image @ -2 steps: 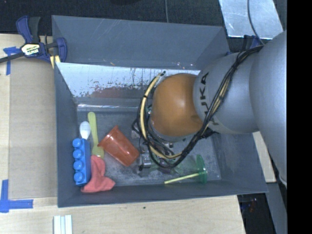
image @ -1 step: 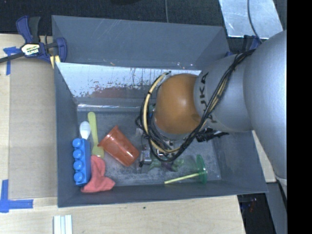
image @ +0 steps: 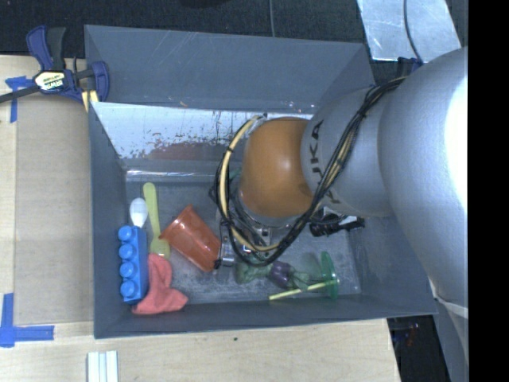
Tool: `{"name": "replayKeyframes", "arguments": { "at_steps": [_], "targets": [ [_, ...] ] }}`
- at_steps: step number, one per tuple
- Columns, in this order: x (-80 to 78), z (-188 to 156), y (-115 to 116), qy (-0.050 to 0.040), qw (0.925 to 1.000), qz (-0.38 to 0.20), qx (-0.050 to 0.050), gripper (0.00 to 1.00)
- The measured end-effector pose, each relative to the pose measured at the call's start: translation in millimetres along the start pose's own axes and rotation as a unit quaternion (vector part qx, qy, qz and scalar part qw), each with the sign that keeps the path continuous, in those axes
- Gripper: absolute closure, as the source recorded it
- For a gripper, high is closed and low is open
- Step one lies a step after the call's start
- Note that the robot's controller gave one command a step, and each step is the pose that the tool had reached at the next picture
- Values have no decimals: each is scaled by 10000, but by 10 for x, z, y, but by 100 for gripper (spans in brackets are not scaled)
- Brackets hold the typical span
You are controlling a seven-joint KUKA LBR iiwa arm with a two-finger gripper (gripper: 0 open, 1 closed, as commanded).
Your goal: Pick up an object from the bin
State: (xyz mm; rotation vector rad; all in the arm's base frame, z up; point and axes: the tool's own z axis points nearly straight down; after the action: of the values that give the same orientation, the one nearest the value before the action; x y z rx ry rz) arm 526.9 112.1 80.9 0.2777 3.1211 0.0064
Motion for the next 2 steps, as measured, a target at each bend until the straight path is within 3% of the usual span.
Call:
{"name": "replayKeyframes", "arguments": {
  "at_steps": [1,2],
  "targets": [
    [65,-137,-23,-15,9978,-661,-10,100],
    [65,-140,-23,-16,9979,-654,-11,100]
  ]
}}
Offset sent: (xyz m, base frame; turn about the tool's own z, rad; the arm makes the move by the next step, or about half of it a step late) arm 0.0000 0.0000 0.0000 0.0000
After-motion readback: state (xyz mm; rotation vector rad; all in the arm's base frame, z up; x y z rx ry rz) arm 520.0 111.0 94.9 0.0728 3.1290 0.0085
